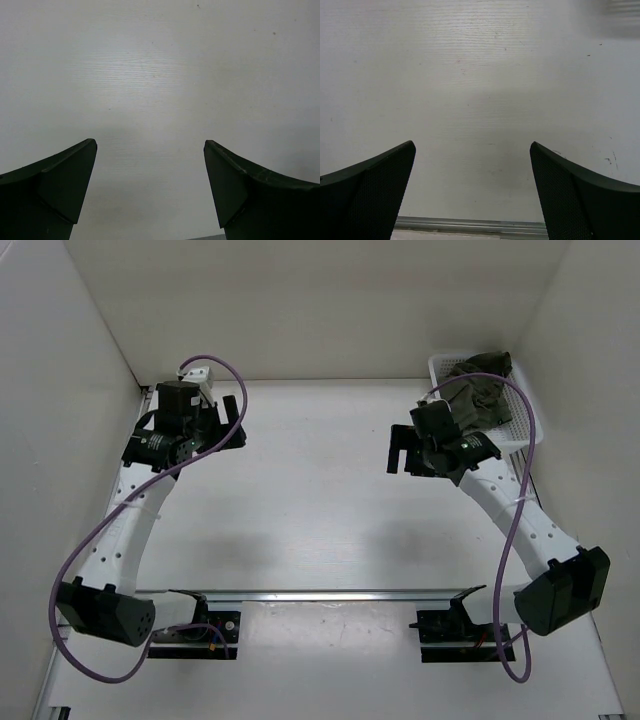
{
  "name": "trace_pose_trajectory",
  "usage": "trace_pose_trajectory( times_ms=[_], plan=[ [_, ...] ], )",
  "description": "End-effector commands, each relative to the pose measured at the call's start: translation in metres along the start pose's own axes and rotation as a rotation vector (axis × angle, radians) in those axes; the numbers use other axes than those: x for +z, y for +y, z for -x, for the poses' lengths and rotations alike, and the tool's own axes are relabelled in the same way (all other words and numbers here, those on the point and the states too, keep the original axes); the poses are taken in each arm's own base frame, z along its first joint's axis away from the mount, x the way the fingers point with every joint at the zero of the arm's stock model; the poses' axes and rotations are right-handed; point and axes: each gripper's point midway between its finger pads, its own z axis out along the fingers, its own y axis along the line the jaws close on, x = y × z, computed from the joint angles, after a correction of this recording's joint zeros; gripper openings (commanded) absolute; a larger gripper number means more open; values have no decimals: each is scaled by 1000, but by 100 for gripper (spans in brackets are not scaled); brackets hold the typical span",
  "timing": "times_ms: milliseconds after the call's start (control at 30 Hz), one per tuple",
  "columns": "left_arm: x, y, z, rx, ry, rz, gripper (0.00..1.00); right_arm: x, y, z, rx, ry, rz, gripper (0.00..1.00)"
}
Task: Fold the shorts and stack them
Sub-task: Grab the shorts from the pile
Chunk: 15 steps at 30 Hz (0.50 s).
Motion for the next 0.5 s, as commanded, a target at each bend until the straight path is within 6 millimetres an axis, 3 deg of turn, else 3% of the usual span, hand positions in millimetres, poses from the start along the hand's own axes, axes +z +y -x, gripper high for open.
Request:
trace_pose_trajectory(
  times_ms=[0, 167, 233, 300, 333, 400, 467],
  plan=[
    [-21, -9, 6, 40, -57, -72, 100, -7, -2, 18, 37, -56, -20, 100],
    [-31, -15, 5, 52, -70, -115, 100, -7, -19, 36, 83, -92, -88, 100],
    [-34, -15, 6, 52, -80, -118, 100, -1, -51, 59, 127, -115, -168, 100],
    [-38, -16, 8, 34, -89, -121, 100, 8, -67, 81, 177, -122, -198, 98],
    [-38, -16, 8, 34, -89, -121, 100, 13, -87, 92, 220, -124, -224, 95],
    [-35, -16, 7, 34, -81, -119, 100, 31, -105, 115, 282, -112, -209, 83],
    [-27, -15, 1, 34, -46, -110, 100, 45, -111, 130, 327, -102, -178, 81]
  ],
)
